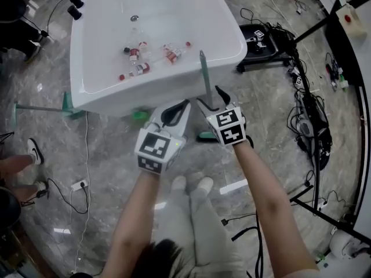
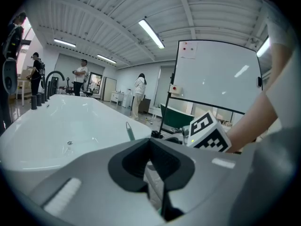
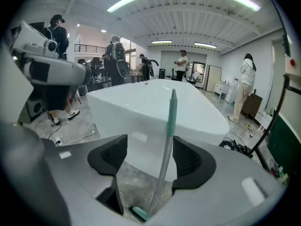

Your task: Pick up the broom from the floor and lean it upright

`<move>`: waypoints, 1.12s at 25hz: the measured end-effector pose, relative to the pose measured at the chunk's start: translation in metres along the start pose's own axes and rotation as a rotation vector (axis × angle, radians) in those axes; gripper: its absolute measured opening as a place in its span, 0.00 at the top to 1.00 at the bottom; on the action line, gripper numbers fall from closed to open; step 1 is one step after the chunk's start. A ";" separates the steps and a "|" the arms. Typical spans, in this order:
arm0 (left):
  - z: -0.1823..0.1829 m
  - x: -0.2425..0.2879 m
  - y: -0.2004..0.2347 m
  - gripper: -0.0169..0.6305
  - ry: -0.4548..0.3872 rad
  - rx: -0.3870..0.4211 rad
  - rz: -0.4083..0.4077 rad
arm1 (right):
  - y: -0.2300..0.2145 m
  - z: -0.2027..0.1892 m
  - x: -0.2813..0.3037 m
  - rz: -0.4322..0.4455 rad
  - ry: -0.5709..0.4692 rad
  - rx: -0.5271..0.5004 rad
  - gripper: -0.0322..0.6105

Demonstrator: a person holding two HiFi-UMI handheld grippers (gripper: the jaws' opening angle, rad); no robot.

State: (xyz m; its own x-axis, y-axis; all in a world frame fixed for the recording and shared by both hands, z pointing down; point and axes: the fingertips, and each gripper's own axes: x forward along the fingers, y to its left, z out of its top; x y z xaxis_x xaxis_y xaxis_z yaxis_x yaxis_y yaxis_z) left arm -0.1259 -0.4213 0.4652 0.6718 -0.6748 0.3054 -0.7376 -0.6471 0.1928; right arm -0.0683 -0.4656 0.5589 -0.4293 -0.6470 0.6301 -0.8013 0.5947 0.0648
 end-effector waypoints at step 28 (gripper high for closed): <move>0.179 -0.111 -0.129 0.98 -0.216 0.112 -0.054 | 0.058 0.169 -0.299 -0.027 -0.434 -0.042 0.95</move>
State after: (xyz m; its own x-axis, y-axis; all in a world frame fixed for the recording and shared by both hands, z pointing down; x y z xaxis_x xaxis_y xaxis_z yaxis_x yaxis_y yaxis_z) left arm -0.0928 -0.3263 0.2395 0.7181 -0.6902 0.0891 -0.6960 -0.7117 0.0952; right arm -0.0571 -0.3179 0.2440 -0.5505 -0.7980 0.2451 -0.8010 0.5877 0.1144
